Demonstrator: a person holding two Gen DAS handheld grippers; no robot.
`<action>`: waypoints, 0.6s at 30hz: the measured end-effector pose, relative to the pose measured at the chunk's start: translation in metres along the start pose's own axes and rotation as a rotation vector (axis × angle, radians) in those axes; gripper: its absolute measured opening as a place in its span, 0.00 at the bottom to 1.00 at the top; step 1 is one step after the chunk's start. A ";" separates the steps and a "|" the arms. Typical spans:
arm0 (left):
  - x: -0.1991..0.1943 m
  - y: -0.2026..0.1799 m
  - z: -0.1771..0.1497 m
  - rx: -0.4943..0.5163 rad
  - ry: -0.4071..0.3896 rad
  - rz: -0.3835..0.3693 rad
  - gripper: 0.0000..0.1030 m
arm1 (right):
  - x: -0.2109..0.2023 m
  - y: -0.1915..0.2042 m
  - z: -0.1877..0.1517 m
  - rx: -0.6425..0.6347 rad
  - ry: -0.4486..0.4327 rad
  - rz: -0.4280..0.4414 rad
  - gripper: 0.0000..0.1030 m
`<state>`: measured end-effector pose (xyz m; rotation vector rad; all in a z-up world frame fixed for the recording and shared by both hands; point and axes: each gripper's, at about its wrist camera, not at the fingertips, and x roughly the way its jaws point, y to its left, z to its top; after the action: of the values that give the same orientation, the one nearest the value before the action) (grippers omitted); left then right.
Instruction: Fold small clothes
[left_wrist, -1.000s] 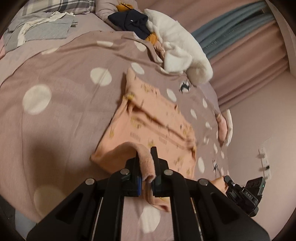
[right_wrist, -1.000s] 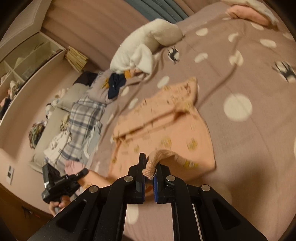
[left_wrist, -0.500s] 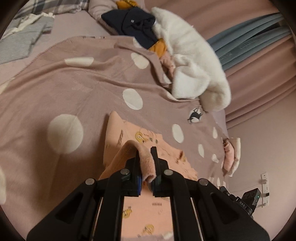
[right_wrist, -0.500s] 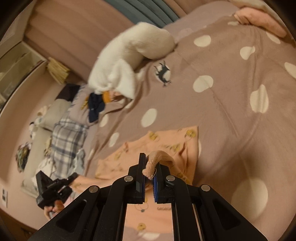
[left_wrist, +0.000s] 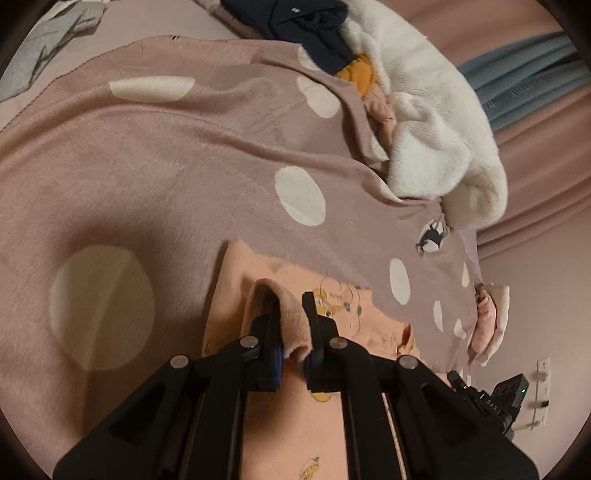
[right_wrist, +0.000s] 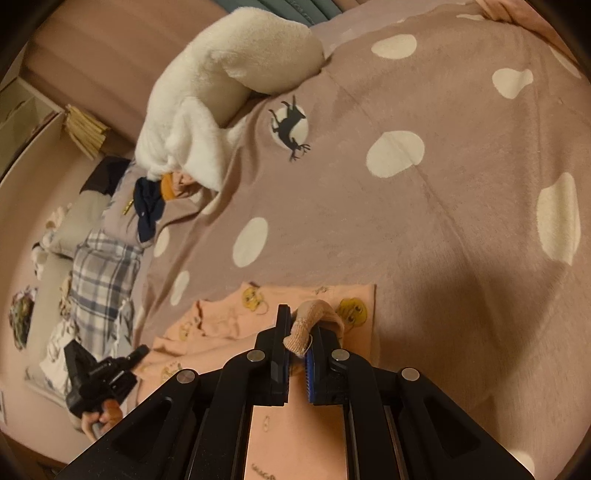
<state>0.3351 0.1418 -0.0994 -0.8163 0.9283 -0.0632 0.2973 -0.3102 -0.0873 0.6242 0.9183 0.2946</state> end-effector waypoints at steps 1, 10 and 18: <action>0.003 0.000 0.005 -0.021 0.002 0.002 0.09 | 0.004 -0.005 0.005 0.030 0.001 -0.005 0.08; -0.048 -0.002 0.009 -0.023 -0.149 0.061 0.77 | -0.021 -0.018 0.007 0.078 -0.079 -0.087 0.61; -0.086 -0.007 -0.027 0.110 -0.071 0.139 0.89 | -0.048 0.003 -0.031 -0.022 -0.011 -0.150 0.61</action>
<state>0.2639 0.1535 -0.0454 -0.6467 0.9047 0.0353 0.2441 -0.3200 -0.0686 0.5327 0.9452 0.1667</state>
